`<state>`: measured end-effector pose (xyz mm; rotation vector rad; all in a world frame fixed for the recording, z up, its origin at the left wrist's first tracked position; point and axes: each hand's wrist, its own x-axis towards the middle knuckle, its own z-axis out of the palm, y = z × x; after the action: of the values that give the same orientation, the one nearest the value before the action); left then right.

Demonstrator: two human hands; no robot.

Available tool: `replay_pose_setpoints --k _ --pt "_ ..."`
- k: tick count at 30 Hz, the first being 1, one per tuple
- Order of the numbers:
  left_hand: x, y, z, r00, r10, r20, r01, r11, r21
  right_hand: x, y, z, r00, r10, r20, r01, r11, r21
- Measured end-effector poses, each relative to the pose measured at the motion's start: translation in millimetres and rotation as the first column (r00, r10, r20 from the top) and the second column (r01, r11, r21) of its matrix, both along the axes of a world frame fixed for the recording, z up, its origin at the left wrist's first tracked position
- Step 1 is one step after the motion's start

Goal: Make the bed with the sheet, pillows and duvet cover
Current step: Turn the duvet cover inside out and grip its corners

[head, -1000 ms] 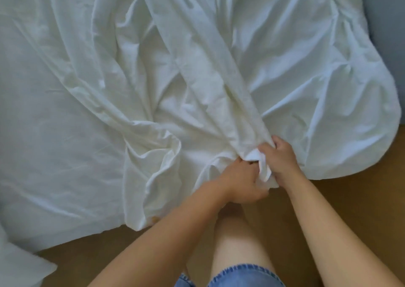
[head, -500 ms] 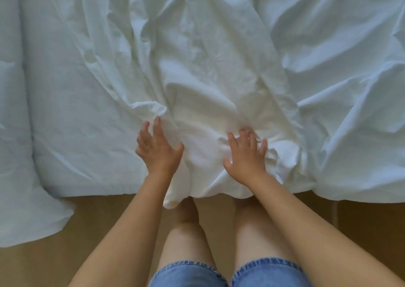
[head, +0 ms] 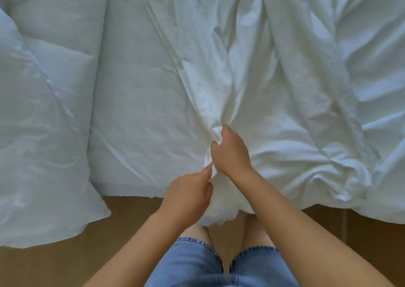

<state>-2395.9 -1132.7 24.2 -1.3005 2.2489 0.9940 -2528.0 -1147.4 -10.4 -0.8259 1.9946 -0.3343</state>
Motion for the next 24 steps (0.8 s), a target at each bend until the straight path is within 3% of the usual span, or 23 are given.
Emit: replay_pose_setpoints --k 2,3,4,6,7,8,9,11,13,14,15,18,19,21,24 --pt "29 -21 20 0.996 -0.006 -0.091 0.009 1.000 0.027 27 -5 16 0.985 0.023 -0.168 -0.043 0.993 -0.113" --pt "42 -32 27 0.985 0.040 -0.165 -0.014 0.988 0.155 37 -9 25 0.984 -0.015 -0.179 -0.017 0.984 -0.179" --pt "53 -44 32 0.954 0.177 -0.242 -0.075 0.922 0.379 44 -14 33 0.989 -0.093 -0.112 0.064 0.969 -0.239" --pt "64 -69 35 0.794 0.563 -0.228 -0.209 0.606 0.768 52 -25 51 0.937 -0.293 0.192 0.337 0.902 -0.268" --pt "64 -80 29 0.728 0.664 -0.173 -0.274 0.513 0.813 54 -30 58 0.862 -0.374 0.342 0.461 0.859 -0.223" --pt "63 -89 21 0.700 0.695 -0.168 -0.323 0.516 0.793 54 -36 64 0.773 -0.441 0.455 0.554 0.819 -0.148" --pt "57 -95 17 0.717 0.668 -0.199 -0.341 0.585 0.736 52 -40 67 0.690 -0.494 0.529 0.619 0.781 -0.077" --pt "44 -96 14 0.724 0.654 -0.219 -0.289 0.576 0.765 46 -46 72 0.600 -0.565 0.566 0.699 0.715 -0.027" --pt "31 -91 19 0.733 0.653 -0.189 -0.176 0.451 0.875 36 -50 76 0.586 -0.604 0.540 0.740 0.671 -0.052" --pt "28 -86 23 0.757 0.614 -0.225 -0.141 0.490 0.860 29 -51 78 0.585 -0.609 0.536 0.749 0.659 -0.069" --pt "25 -83 26 0.788 0.548 -0.281 -0.128 0.591 0.796 23 -53 81 0.585 -0.603 0.543 0.750 0.657 -0.078" --pt "15 -84 32 0.806 0.434 -0.402 -0.240 0.861 0.448 6 -59 90 0.550 -0.550 0.628 0.747 0.661 -0.076" --pt "12 -88 38 0.774 0.441 -0.455 -0.315 0.891 0.327 0 -65 95 0.529 -0.519 0.672 0.751 0.655 -0.086" --pt "6 -104 57 0.671 0.478 -0.568 -0.470 0.866 0.173 -9 -78 109 0.543 -0.433 0.719 0.718 0.683 -0.131" --pt "-6 -124 93 0.591 0.508 -0.627 -0.555 0.820 0.141 -8 -87 129 0.715 -0.224 0.662 0.491 0.835 -0.249"
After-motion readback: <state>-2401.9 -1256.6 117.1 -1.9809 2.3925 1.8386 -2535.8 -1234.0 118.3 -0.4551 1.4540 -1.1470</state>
